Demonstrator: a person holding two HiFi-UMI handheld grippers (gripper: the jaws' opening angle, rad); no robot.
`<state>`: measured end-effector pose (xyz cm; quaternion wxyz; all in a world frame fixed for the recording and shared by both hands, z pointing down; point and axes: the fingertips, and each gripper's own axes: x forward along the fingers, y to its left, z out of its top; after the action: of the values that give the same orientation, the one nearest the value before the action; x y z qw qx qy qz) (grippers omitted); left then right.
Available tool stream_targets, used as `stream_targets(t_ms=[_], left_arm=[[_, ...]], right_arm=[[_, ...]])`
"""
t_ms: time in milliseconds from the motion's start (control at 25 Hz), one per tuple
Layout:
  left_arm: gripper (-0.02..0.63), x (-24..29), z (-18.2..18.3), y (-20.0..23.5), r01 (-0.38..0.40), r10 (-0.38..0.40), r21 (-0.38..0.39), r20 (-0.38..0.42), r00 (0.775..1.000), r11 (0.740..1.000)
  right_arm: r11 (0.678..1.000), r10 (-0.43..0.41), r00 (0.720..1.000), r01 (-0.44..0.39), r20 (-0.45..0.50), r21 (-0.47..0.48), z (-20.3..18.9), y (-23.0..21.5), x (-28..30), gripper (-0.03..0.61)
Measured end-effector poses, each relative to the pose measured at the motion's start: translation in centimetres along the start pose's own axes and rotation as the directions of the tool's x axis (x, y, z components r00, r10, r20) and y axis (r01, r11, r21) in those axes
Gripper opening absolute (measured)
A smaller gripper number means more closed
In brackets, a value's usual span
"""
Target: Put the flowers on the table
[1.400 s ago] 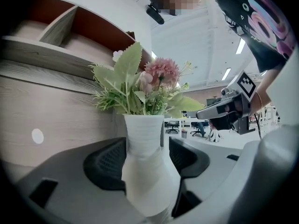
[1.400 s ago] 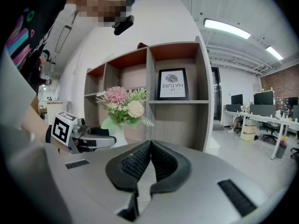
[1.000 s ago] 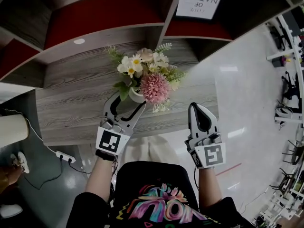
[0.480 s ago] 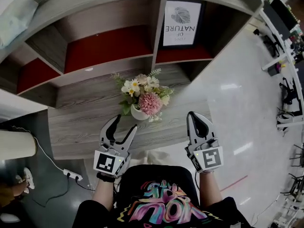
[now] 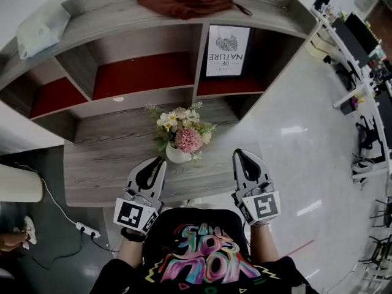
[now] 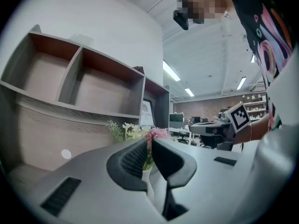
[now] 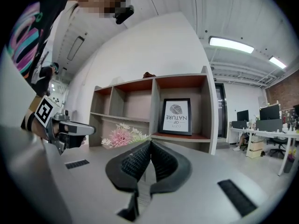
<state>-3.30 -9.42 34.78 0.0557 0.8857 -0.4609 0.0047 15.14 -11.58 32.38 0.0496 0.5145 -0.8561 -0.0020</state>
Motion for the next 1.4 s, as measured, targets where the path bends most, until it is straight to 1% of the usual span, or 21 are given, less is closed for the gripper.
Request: stream_targets(t_ms=[40,80,160,240,320,440,680,800,960,1080,1240,1400], left_arm=[[0.044,0.0,0.2,-0.2,0.004,-0.004,0.001,0.0,1.0,1.0],[0.04,0.0,0.3,-0.4,0.005,-0.005,0.002,0.002,1.0,1.0],[0.035,0.0,0.5,-0.5,0.002,-0.002,0.003,0.012,1.0,1.0],[0.029,-0.2,0.5,-0.4,-0.008,0.008,0.004,0.021,1.0,1.0],[0.025,-0.3,0.3,-0.3,-0.016,0.016,-0.006,0.024,1.0,1.0],[0.023,-0.3,-0.1,-0.3,-0.007,0.008,-0.024,0.017,1.0,1.0],[0.023,-0.3,-0.8,0.0,-0.02,0.019,-0.034,-0.005,1.0,0.999],[0.023,-0.1,-1.0,0.4,-0.027,0.027,-0.033,-0.011,1.0,0.999],[0.023,0.1,-1.1,0.7,-0.032,0.032,-0.035,-0.016,0.999,0.999],[0.023,0.1,-1.1,0.7,-0.034,0.034,-0.036,-0.022,0.999,0.999],[0.023,0.2,-1.3,0.8,-0.036,0.035,-0.037,-0.027,0.999,0.999],[0.023,0.2,-1.4,1.0,-0.038,0.037,-0.038,-0.033,0.999,0.999]], right_arm=[[1.0,0.003,1.0,-0.003,-0.017,-0.001,0.0,0.1,-0.1,0.014],[1.0,0.007,1.0,-0.007,-0.007,0.001,0.2,0.2,-0.2,0.015],[1.0,0.013,0.999,-0.013,0.044,0.012,0.9,0.3,-0.3,0.014],[1.0,0.011,0.998,-0.012,0.055,0.018,0.9,0.3,-0.6,0.014],[1.0,0.008,0.999,-0.009,0.045,0.022,0.6,0.2,-1.0,0.014],[1.0,0.006,0.999,-0.007,0.031,0.029,0.1,-0.1,-1.3,0.014],[0.999,0.015,1.0,-0.015,-0.004,0.034,-1.1,-0.3,-1.5,0.014],[0.999,0.015,1.0,-0.016,0.012,0.04,-0.9,-0.4,-1.2,0.014],[0.999,0.023,1.0,-0.022,-0.019,0.023,-1.8,-0.8,-1.3,0.014],[0.999,0.016,1.0,-0.016,-0.012,0.039,-1.6,-0.9,-1.1,0.014],[0.999,0.022,0.999,-0.021,-0.031,0.036,-2.1,-0.9,-1.0,0.014],[0.999,0.025,0.999,-0.024,-0.025,0.034,-1.8,-1.0,-0.6,0.014]])
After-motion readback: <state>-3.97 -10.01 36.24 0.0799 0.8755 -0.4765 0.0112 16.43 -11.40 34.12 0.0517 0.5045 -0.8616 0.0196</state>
